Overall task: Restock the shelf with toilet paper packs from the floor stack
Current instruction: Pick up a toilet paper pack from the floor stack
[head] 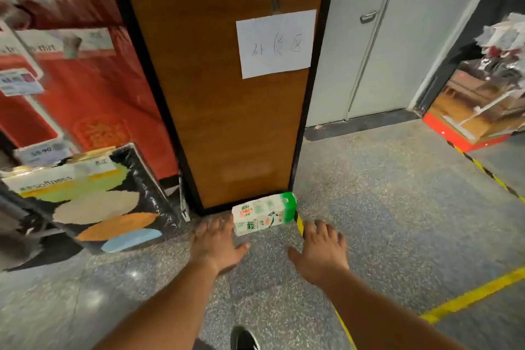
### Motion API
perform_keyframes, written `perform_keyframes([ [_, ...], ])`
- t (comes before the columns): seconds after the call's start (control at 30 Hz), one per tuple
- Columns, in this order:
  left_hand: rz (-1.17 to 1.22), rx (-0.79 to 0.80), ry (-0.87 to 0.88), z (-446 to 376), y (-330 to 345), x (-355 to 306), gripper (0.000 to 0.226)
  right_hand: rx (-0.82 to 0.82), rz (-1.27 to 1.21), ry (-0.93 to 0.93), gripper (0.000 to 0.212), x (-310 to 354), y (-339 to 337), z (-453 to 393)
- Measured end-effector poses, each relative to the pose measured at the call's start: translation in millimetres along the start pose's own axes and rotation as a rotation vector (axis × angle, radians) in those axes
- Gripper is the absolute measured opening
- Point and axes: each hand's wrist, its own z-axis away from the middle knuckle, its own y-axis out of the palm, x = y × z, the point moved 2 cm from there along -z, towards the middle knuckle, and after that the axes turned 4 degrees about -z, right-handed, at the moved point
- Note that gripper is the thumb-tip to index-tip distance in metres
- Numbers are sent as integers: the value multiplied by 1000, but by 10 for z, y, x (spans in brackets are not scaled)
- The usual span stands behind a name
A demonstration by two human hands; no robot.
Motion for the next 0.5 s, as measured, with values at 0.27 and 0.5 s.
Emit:
perform_keyframes([
  [0.27,55,75,-103,-1469,96,-23,98,126,107,-43,84,-103,54,-1479],
  [0.5,79,138,-120,-2517,-82,-69,93,184,153,-69,87,-54,-26,-2642],
])
